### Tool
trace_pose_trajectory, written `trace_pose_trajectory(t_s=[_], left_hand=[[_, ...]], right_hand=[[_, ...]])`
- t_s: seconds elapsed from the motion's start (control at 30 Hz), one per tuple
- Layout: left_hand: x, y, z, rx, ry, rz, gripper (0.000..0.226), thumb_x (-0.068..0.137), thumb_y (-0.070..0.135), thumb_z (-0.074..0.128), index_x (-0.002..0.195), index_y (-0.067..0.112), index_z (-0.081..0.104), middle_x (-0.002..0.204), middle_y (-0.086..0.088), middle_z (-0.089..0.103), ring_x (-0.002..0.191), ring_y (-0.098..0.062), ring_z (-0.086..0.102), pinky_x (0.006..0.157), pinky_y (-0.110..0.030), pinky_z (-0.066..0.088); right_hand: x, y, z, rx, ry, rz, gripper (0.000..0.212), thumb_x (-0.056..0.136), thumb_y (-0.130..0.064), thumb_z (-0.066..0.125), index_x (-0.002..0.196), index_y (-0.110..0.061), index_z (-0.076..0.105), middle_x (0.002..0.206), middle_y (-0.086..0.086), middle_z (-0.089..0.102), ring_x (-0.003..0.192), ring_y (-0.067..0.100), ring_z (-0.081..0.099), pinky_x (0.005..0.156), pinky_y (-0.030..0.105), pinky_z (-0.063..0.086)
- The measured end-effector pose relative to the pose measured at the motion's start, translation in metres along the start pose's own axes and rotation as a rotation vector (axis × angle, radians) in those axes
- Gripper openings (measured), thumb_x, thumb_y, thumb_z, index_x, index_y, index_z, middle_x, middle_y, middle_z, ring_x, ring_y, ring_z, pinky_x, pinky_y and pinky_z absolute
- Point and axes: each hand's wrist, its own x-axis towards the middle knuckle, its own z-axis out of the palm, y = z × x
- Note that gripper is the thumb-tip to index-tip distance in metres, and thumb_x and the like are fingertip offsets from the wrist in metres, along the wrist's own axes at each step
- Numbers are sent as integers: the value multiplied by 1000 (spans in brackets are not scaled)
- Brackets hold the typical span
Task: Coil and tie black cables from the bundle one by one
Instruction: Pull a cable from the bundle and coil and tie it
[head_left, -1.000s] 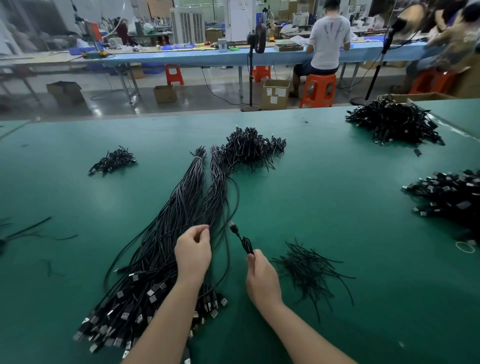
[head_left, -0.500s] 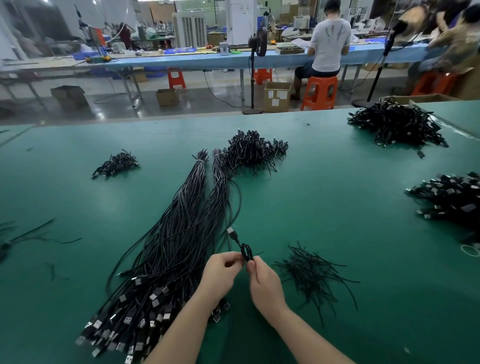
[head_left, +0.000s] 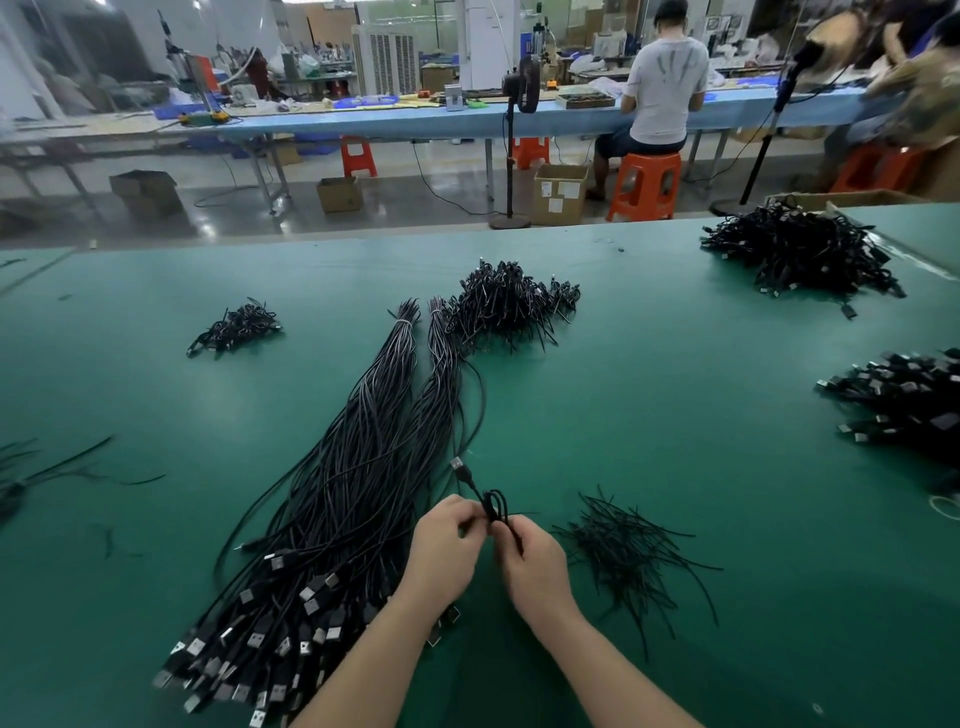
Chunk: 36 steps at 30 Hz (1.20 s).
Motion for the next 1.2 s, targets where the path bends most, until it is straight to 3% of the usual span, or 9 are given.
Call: trace_pose_trajectory(t_s=[0.13,0.33,0.47,0.53,0.7,0.8,0.87,1.07,1.2], left_hand=[[0,1,4,-2,15,-20,17,98,12,58,94,22,72,92,10,63,86,-2,59,71,-9,43],[-4,-1,1,-15,4,-60,18,99,12,56,99,19,73,94,6,65,87,-7,60,72,-13,44],[-8,4,1,14,-20,-98,17,98,15,56,93,23,70,81,9,64,67,-3,54,55,-10,37],[-10,5,1,91,-19,-80,14,96,14,56,99,22,66,87,9,61,74,-6,56,60,-9,39],[-13,0,-13,432,48,282,30,91,-2,56,115,15,61,106,7,48,95,-12,49,85,-25,48],[-12,-7,-20,667,96,543,67,68,-3,76,129,20,60,127,0,57,108,-22,46,90,-34,53],[-11,-10,-22,786,59,583,86,58,4,86,137,26,59,141,2,56,112,-22,40,88,-38,52],[-3,-12,-30,813,110,708,45,70,32,90,112,29,76,116,14,71,104,-18,43,82,-31,38],[-3,-10,-33,872,83,765,44,66,43,91,105,27,78,109,20,72,95,-14,55,72,-27,52]], right_hand=[[1,-3,-1,30,9,9,17,100,-22,58,86,-26,66,72,-6,66,61,4,53,59,26,42],[-1,-4,-3,35,-2,-73,23,99,-18,59,116,-26,73,99,-17,74,93,-1,67,82,19,53],[-2,-5,-2,41,6,-76,23,99,-17,60,110,-27,77,91,-22,75,85,-3,68,74,15,52],[1,-6,-2,44,12,-42,20,99,-18,60,100,-26,78,78,-20,73,70,-3,64,63,13,46],[7,-12,-8,147,-115,110,23,101,-20,57,89,-6,71,57,-3,51,53,15,41,56,33,32],[7,-18,-18,254,-258,176,24,104,-17,51,96,-5,70,53,-3,43,45,11,34,47,27,28],[9,-21,-25,215,-325,185,25,106,-19,48,96,-7,68,51,-6,43,43,9,35,44,23,29],[10,-24,-32,136,-466,169,27,107,-22,46,92,-13,66,54,-5,44,45,10,35,45,26,29],[14,-23,-34,72,-526,157,28,107,-26,43,89,-18,63,52,-7,44,44,10,36,45,24,32]])
